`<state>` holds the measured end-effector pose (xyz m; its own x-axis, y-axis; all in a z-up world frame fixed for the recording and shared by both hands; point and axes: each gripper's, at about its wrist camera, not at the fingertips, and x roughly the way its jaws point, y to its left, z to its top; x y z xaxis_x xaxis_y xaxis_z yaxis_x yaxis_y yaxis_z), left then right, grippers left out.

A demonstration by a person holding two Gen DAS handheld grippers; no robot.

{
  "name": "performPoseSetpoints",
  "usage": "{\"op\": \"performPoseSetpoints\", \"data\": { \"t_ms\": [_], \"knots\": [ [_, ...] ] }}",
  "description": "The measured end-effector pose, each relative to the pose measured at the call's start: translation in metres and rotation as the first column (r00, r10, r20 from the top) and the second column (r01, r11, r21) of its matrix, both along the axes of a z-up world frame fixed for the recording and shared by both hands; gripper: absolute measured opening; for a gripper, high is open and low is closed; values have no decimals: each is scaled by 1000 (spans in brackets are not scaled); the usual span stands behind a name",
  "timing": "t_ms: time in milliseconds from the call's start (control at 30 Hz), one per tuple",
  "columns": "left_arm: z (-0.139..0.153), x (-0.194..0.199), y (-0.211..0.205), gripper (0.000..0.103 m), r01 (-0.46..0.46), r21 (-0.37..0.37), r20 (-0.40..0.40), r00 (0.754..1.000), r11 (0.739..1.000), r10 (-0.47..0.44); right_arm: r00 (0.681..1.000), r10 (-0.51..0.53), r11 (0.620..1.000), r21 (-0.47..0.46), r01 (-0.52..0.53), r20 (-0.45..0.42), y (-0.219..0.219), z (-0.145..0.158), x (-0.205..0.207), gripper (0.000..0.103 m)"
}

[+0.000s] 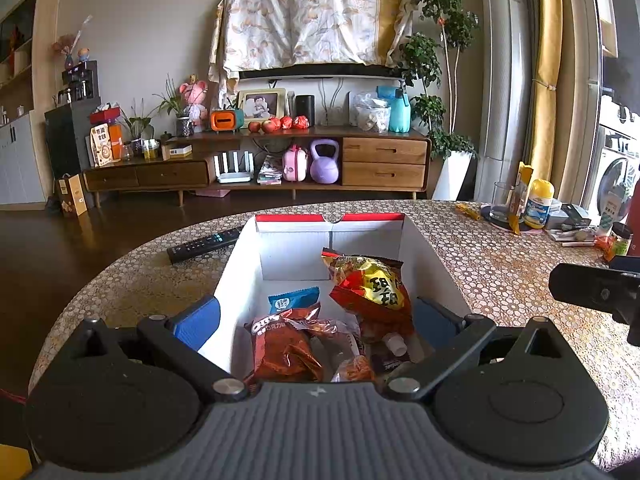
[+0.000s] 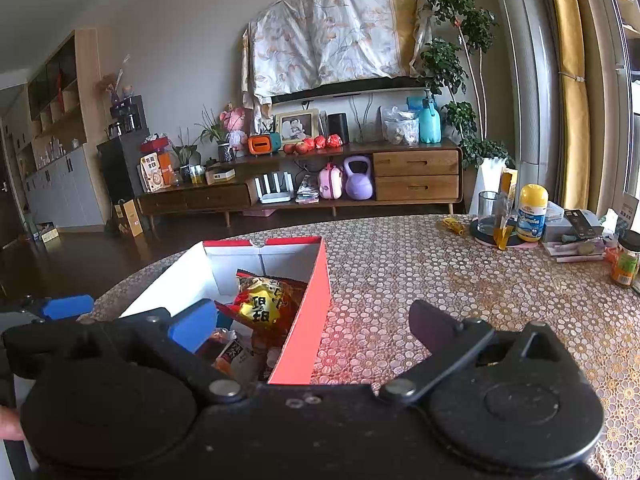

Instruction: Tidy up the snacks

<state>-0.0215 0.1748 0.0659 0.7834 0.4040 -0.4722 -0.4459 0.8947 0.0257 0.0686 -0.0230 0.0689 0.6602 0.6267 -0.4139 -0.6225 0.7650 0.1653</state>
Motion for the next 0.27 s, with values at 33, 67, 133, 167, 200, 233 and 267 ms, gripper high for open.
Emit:
{"op": "performPoseSetpoints", "data": {
  "t_ms": [33,67,133,167,200,233,267],
  "knots": [
    [0,0,0,103,0,1,1,1000,1000,0,1000,0,1000,1,0,0,0,0,0,103],
    [0,0,0,103,-1,1,0,1000,1000,1,1000,0,1000,0,0,1,0,0,0,103],
    [0,0,0,103,-2,-1,0,1000,1000,2,1000,0,1000,0,0,-1,-1,0,0,103],
    [0,0,0,103,-1,1,-2,1000,1000,1,1000,-1,1000,1,1,-2,-1,0,0,103],
    [-1,0,1,103,-3,4,-4,1000,1000,3,1000,-1,1000,0,1,-2,-1,-1,0,103],
    [-1,0,1,103,-4,4,-6,1000,1000,4,1000,-1,1000,0,1,-1,0,0,1,103],
    [-1,1,1,103,-3,1,-8,1000,1000,3,1000,-1,1000,0,1,-2,1,0,1,103]
  ]
}}
